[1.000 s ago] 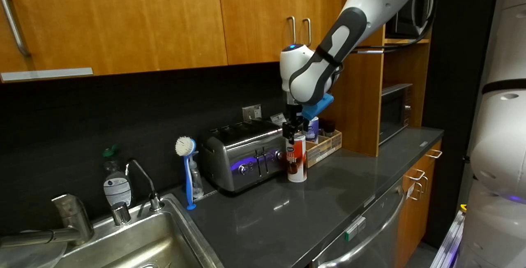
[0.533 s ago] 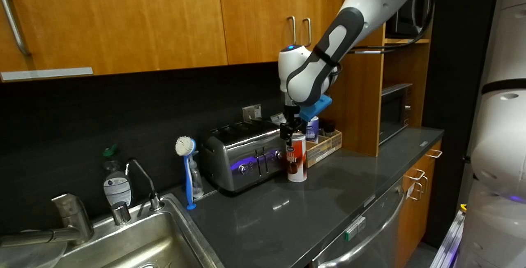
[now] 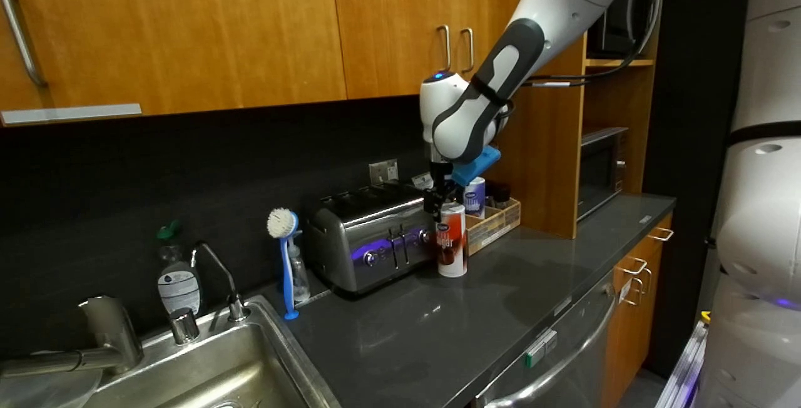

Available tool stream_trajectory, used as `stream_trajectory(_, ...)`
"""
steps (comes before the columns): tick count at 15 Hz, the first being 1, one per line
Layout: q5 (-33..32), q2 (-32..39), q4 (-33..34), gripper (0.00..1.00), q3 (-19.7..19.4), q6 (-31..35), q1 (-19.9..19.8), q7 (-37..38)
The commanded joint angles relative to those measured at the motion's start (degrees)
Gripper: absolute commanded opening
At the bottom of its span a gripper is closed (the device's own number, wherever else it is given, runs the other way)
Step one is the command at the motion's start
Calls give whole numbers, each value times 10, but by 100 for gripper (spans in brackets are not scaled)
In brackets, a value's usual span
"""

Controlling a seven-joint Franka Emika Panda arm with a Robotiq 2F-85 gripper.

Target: Put the white container in the box

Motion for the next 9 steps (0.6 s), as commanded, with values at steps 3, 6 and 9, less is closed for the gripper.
stream_trajectory(3, -79, -2, 12, 100, -10, 18, 4, 40)
stream_trajectory(6, -99, 2, 14, 100, -9, 22, 4, 50)
stream_trajectory(9, -106, 8, 10, 100, -8, 22, 5, 48)
